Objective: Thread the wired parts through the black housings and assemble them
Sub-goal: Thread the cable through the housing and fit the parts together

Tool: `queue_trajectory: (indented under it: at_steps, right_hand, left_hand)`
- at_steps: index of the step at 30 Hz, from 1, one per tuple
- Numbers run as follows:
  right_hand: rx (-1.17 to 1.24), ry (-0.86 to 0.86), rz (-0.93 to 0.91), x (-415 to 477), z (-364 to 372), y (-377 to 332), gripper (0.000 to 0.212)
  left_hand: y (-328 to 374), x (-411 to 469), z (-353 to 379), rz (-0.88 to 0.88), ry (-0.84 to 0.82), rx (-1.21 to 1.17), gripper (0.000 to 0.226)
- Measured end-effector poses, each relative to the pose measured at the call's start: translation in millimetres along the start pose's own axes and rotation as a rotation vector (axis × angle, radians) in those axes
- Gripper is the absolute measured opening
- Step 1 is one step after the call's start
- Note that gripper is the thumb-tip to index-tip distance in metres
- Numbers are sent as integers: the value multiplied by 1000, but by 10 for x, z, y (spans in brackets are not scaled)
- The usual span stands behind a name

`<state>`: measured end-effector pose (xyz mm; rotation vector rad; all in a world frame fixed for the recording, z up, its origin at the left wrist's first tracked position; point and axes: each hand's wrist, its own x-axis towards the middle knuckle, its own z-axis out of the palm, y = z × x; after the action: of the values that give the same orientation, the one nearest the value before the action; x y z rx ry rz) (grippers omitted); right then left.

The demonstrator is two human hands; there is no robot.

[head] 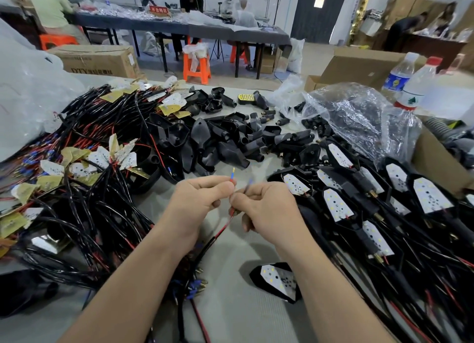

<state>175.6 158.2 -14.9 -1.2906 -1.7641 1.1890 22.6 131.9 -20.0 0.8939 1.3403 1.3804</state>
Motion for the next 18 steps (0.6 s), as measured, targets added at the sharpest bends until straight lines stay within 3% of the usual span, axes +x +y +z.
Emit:
queue_trajectory:
  at_steps: [3,5,6,10,12,14,18]
  right_hand:
    - [-244,310,-54,66,-152,-64,39]
    - [-279,483,-126,218,-308,-149,36]
    - [-345,485,-141,345,-388,-183,30]
    - [-1016,98,-11,948,-595,-251,15]
    - [-1178,-78,-2,1140,-628,-226,17]
    - [-1284,-144,-3,1296,-660,-149,23]
    - [-1396,-143,12,1521,-714,-32,2]
  left_hand:
    - [3,32,-27,55,182,14,12]
    - [-1,35,-47,98,263,31,14]
    - [-2,37,-56,113,294,36,18]
    - [-7,45,-60,117,355,49,29]
    - [-7,51,-68,96,358,40,26]
    - [-6,53,-73,89,335,47,23]
    - [-12,71,-82,80,285,35,22]
